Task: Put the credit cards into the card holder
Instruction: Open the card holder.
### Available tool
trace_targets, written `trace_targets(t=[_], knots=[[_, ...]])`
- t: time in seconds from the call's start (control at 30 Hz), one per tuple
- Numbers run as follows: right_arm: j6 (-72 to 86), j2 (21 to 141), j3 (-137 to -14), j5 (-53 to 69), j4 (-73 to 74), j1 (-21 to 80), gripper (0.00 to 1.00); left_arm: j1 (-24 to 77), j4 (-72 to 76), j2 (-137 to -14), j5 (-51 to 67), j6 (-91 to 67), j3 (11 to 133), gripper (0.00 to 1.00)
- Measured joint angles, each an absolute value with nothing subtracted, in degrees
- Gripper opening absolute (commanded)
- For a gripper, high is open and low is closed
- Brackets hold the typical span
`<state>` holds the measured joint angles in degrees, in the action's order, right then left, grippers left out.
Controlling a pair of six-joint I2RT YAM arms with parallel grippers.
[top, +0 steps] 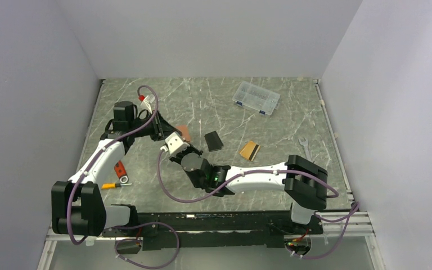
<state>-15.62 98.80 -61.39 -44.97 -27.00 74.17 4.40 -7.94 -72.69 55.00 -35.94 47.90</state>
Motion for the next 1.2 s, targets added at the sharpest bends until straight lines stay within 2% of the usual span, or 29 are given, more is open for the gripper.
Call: trace_targets(t=[0.43, 0.7, 0.9, 1.03, 1.2], knots=[[-16.4, 98.4, -57.6, -44.3, -34.9, 73.6, 0.0, 4.3, -5.5, -72.7, 55.2, -37.2, 46.7, 0.01], [-12.2, 96.2, -57.5, -43.6, -34.0, 70.0, 0.0, 4.5, -5.5, -72.4, 56.8, -37.1, 46.4, 0.01], [-8.3, 94.7, -57.2, -45.0, -30.9, 65.3, 0.0, 5.2, -7.0, -71.7, 59.9, -37.1, 46.3, 0.02], [-3.2, 91.7, -55.9, -44.2, -25.9, 65.0, 0.0, 5.3, -8.0, -71.7, 60.7, -36.1, 46.3, 0.08], [6.0, 85.2, -54.5, -37.5, -14.1, 61.8, 0.0, 7.1, -11.2, -72.5, 60.8, -31.2, 46.8, 0.13]])
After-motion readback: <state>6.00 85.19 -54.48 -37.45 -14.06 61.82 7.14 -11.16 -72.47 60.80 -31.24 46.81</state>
